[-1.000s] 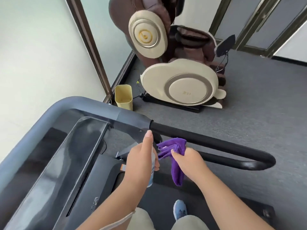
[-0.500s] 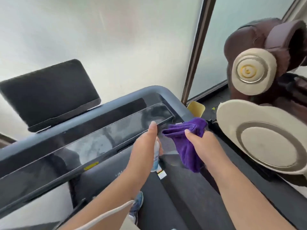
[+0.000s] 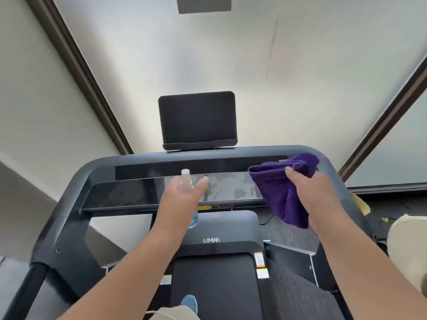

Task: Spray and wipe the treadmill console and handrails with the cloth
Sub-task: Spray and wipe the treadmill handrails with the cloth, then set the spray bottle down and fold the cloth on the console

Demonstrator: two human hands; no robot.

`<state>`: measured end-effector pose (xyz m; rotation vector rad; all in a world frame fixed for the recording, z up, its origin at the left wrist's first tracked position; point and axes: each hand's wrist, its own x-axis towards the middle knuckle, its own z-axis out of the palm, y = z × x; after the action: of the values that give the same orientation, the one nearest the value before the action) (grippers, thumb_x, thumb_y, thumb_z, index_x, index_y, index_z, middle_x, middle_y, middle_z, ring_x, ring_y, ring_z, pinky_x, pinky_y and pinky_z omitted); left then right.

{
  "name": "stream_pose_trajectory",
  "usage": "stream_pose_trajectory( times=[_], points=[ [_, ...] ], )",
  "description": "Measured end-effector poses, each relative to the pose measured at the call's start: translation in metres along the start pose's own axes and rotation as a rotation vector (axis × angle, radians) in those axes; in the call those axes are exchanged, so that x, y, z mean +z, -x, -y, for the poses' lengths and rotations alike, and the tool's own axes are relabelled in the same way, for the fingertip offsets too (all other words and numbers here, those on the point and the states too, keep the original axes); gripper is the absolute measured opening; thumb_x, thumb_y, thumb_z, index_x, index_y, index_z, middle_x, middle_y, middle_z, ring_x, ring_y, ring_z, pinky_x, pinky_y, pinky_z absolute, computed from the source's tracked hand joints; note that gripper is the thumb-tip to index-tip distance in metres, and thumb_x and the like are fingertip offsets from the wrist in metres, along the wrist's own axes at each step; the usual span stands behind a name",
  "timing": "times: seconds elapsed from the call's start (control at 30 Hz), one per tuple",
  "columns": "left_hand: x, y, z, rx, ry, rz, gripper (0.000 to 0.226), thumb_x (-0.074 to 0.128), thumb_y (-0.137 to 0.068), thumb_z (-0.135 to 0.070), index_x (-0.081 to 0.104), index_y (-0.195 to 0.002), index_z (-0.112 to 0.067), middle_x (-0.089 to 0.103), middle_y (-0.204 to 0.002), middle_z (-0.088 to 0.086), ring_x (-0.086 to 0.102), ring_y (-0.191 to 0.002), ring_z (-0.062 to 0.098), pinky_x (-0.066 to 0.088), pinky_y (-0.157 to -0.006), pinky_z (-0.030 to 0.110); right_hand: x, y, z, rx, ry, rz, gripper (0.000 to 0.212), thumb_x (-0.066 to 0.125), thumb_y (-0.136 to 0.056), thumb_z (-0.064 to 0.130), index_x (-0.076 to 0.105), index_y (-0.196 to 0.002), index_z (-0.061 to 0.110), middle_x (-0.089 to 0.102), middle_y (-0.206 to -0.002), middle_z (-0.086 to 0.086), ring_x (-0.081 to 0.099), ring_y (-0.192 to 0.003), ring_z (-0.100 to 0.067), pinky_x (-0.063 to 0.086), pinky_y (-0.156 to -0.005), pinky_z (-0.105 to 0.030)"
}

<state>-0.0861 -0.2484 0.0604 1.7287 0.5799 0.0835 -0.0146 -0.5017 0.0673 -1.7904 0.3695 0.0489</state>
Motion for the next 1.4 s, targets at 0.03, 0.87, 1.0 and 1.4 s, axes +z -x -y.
stream_pose_trajectory(
  times=[0.03, 0.87, 1.0, 1.4],
  points=[
    [-0.010, -0.006, 0.001, -0.009, -0.023, -0.036, 0.041, 0.070, -0.085, -0.046, 0.058, -0.108, -0.014, 0.063, -0.104, 0.012, 0.062, -0.093, 0.027, 0.052, -0.084, 0.043, 0.012, -0.001, 0.006, 0.008, -0.004, 0.024, 0.021, 0.070, -0.096, 0.038, 0.073, -0.107, 0.020, 0.077, -0.100, 0.000, 0.072, -0.097, -0.025, 0.058, -0.094, -0.046],
    [-0.229, -0.204, 0.089, 0.000, -0.071, -0.386, 0.020, 0.059, -0.109, -0.027, 0.058, -0.100, -0.009, 0.059, -0.089, 0.004, 0.052, -0.075, 0.017, 0.040, -0.063, 0.028, 0.258, 0.005, 0.059, -0.090, 0.052, 0.117, 0.008, 0.068, -0.100, 0.029, 0.075, -0.101, 0.025, 0.079, -0.095, 0.005, 0.073, -0.096, -0.020, 0.059, -0.087, -0.040],
    [-0.237, -0.219, 0.091, 0.035, -0.001, -0.409, 0.022, 0.057, -0.110, -0.027, 0.052, -0.095, -0.012, 0.054, -0.087, 0.007, 0.049, -0.073, 0.021, 0.044, -0.060, 0.024, 0.269, 0.008, 0.056, -0.113, 0.033, 0.107, 0.007, 0.069, -0.099, 0.027, 0.077, -0.099, 0.027, 0.080, -0.090, 0.012, 0.074, -0.093, -0.015, 0.059, -0.087, -0.039],
    [-0.235, -0.209, 0.096, -0.018, -0.171, -0.469, 0.062, 0.082, -0.093, -0.038, 0.054, -0.142, -0.013, 0.054, -0.140, 0.013, 0.056, -0.129, 0.035, 0.049, -0.108, 0.050, 0.244, -0.002, 0.054, -0.144, 0.023, 0.273, 0.011, 0.068, -0.100, 0.018, 0.077, -0.100, 0.024, 0.080, -0.088, 0.009, 0.076, -0.084, -0.010, 0.057, -0.075, -0.025]
  ],
)
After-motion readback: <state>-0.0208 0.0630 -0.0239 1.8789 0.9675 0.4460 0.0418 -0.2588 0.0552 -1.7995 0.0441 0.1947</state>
